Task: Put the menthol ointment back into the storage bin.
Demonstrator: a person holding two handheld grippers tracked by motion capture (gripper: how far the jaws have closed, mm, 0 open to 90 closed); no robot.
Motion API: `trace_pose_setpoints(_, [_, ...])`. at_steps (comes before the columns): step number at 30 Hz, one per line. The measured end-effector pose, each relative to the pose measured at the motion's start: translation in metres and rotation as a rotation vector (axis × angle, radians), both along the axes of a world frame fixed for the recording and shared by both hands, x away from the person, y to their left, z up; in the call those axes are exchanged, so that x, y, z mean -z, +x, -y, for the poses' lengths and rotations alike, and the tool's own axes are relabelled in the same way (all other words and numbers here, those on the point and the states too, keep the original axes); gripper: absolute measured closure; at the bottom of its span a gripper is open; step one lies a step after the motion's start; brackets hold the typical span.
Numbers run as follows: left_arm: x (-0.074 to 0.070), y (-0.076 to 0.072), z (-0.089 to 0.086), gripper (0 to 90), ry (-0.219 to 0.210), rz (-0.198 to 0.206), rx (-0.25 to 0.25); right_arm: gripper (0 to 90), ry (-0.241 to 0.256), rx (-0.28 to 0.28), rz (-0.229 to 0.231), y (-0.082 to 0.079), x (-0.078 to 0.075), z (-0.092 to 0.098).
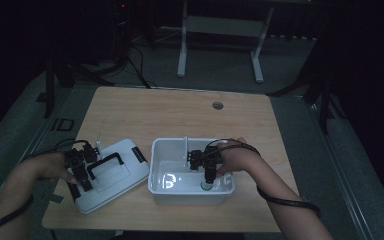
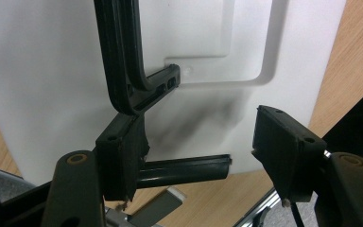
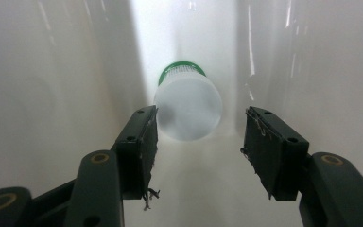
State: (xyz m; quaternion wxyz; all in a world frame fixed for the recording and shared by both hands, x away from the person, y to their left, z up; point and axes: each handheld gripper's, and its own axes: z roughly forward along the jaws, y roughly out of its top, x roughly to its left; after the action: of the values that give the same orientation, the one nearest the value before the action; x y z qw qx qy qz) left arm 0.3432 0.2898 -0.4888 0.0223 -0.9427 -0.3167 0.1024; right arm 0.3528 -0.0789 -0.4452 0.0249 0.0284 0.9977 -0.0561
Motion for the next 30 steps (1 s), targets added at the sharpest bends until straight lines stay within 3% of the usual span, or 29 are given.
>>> trace_pose_setpoints(13, [0.0,0.0,0.0,35.1,0.003,0.0,-0.001,43.3,0.088,-0.015,0.018,-0.006,-0.039,0.014])
trace_pose_setpoints(20, [-0.001,-0.001,0.0,35.1,0.006,0.001,-0.008,43.4,0.118,0.003,0.042,-0.005,-0.06,0.035])
trace_pose_setpoints(30, [-0.003,0.0,0.001,35.1,0.006,0.002,-0.006,44.3,0.135,0.041,0.048,-0.004,-0.076,0.066])
